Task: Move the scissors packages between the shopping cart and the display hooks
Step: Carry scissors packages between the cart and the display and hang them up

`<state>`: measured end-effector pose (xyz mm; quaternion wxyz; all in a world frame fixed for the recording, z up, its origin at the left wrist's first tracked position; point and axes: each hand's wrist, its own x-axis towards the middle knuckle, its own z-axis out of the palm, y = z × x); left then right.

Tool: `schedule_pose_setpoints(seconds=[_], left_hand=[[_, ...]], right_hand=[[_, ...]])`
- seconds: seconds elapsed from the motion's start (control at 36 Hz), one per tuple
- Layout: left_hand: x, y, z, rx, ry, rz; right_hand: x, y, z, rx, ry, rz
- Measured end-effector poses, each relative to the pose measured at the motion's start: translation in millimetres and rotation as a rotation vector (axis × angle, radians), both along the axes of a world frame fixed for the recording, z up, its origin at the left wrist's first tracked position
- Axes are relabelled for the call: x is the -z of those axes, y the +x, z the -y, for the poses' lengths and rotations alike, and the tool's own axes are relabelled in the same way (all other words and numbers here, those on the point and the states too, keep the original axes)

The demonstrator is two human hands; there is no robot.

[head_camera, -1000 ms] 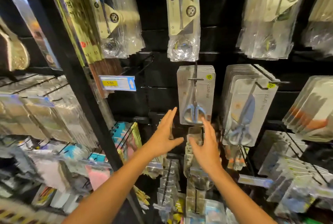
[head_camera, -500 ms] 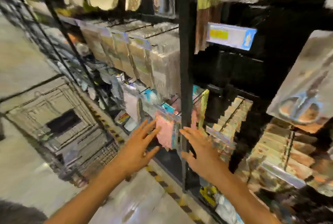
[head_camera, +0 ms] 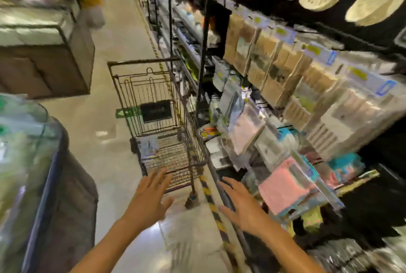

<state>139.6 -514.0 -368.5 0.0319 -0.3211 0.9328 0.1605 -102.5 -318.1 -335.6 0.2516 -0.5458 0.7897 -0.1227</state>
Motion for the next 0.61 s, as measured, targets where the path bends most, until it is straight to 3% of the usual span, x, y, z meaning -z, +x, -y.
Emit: schedule_pose_setpoints(seconds=[0.33,0.61], left_hand=[[28.9,58.8,118.6,-0.175,0.135,0.003],[50.1,24.6,186.5,-0.217,0.159,0.070]], right_hand=[[39.0,27.8,183.3,-0.134,0.163,0.011],[59.9,-19.0,283.2,-0.169,0.166,0.071]])
